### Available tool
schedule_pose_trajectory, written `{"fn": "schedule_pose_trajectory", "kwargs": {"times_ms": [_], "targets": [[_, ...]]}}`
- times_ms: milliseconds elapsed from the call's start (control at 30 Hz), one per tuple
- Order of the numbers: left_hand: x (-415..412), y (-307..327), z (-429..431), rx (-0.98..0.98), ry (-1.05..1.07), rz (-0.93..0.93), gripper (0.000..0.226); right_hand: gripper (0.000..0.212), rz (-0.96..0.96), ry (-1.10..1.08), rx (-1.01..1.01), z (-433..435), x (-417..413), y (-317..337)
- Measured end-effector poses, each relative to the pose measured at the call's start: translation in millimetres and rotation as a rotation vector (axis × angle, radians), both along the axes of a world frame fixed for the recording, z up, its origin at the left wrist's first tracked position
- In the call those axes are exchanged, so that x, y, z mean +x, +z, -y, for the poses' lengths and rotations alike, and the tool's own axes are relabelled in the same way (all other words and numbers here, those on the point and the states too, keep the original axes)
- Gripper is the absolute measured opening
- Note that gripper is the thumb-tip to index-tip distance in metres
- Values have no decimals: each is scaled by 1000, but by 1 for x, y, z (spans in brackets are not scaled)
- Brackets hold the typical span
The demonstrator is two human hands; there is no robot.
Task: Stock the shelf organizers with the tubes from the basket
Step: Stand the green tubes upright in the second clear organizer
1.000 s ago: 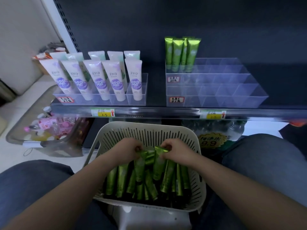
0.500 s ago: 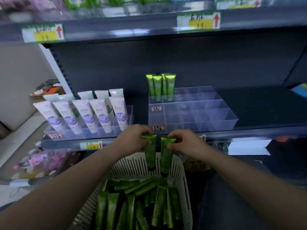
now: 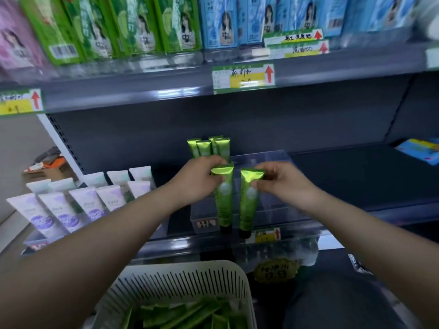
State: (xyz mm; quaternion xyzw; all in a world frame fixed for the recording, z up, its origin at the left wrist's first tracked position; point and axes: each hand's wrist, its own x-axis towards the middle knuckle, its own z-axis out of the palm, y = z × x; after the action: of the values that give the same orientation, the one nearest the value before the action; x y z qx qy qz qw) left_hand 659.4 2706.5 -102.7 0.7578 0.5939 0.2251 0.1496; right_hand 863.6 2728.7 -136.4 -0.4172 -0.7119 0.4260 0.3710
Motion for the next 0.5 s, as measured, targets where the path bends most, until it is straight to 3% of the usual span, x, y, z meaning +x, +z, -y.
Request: {"fn": "schedule_pose_trajectory", "kwargs": {"times_ms": [133, 300, 500], "targets": [[12, 14, -25, 60, 27, 3, 36, 14, -86, -25, -3, -25, 10, 19], [25, 29, -59, 134, 3, -16, 16, 19, -89, -60, 47, -58, 12, 26], [33, 32, -103, 189, 43, -50, 15, 14, -63, -130, 108, -93, 6, 27]]}}
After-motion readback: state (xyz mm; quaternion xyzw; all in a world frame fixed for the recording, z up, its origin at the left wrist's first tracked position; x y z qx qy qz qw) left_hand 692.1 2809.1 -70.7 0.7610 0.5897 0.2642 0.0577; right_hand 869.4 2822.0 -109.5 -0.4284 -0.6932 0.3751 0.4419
